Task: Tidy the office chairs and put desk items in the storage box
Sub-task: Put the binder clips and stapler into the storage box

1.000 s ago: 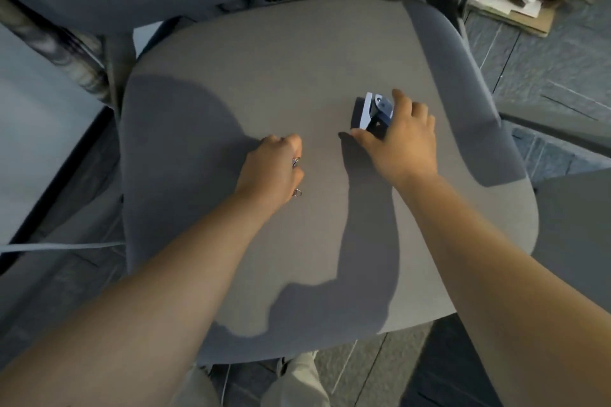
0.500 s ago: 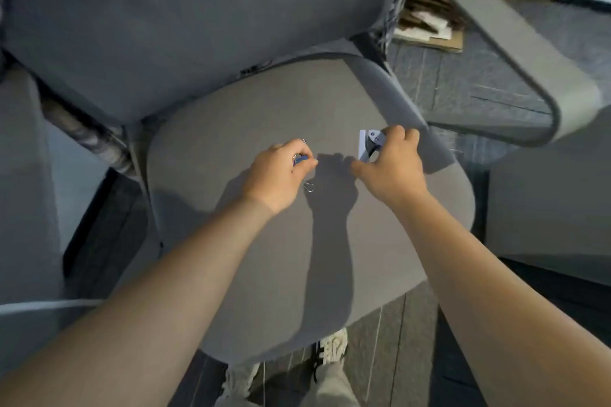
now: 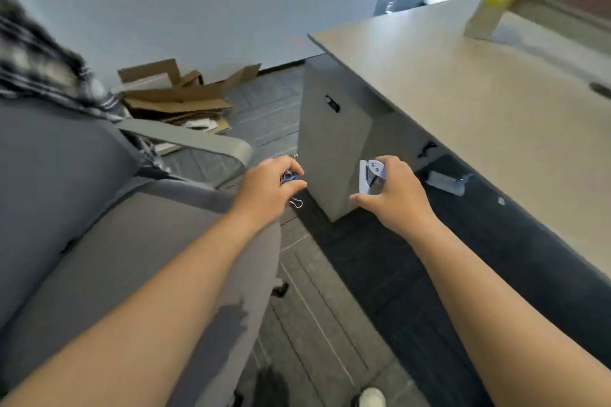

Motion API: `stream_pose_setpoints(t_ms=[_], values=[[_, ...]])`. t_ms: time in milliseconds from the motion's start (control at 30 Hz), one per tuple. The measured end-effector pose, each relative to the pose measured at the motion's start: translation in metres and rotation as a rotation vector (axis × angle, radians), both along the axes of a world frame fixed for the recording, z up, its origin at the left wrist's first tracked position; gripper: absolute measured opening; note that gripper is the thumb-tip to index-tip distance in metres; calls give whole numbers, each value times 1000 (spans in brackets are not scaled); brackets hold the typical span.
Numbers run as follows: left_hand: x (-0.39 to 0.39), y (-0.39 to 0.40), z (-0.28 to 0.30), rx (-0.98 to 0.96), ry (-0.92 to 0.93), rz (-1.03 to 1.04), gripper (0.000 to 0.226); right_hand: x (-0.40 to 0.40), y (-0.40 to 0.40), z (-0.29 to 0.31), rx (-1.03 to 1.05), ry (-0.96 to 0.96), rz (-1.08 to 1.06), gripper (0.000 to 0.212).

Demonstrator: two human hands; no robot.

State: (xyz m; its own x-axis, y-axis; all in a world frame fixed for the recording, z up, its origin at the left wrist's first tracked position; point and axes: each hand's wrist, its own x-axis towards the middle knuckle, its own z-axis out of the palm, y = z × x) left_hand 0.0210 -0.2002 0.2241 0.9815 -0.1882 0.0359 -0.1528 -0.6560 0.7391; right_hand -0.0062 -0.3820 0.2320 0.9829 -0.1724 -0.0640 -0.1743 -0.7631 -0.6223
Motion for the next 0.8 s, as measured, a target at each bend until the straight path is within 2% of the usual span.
stream_pose_setpoints(t_ms=[100,167,233,300,367,567,800], values=[[-8,-80,32,9,-33,-189,17,-42,-74,30,1,-43,-150,64],[-19,-139,47,19,-34,-317,18,-72,-125,43,-3,-37,-247,58],[-37,-200,57,29,-15,-440,19,-104,-178,51,-2,-26,-348,44],[-58,-261,63,28,12,-542,19,-135,-231,57,3,-42,-460,12],[-81,-322,67,43,29,-636,21,-165,-282,62,-25,-70,-540,22],[-139,-483,73,58,25,-819,18,-250,-422,62,-38,-112,-783,26],[-180,-609,63,132,13,-1013,21,-315,-496,61,5,-153,-970,25]])
